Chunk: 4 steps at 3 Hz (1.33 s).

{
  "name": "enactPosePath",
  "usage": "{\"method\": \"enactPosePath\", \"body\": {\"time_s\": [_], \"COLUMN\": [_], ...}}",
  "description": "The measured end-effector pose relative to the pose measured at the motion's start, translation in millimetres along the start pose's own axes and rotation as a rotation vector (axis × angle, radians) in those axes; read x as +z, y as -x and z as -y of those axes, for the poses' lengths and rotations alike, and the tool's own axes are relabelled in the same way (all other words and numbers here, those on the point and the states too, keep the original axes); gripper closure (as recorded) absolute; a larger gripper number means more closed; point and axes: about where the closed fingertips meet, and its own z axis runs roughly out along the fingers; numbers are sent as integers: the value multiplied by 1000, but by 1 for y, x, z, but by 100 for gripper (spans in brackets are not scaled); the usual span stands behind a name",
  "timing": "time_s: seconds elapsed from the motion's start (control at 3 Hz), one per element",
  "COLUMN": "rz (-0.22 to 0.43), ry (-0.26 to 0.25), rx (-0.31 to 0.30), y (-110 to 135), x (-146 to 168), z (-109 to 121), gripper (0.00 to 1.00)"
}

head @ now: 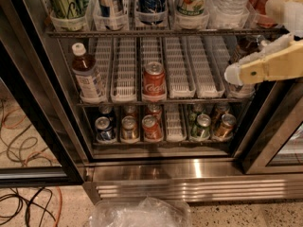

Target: Pick green can from top shelf of fridge

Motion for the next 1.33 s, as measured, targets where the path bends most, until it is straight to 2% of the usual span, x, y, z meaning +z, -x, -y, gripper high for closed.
{"method": "enactPosePath", "body": {"time_s": [0.33,0.67,1.0,1.33], "rz": [54,108,146,198], "ry": [40,92,196,264], "rx": [36,8,-101,-144], "y": [2,2,1,0], "x": [11,51,102,141], "z": [-14,-47,-91,-122], "gripper": [0,0,0,0]}}
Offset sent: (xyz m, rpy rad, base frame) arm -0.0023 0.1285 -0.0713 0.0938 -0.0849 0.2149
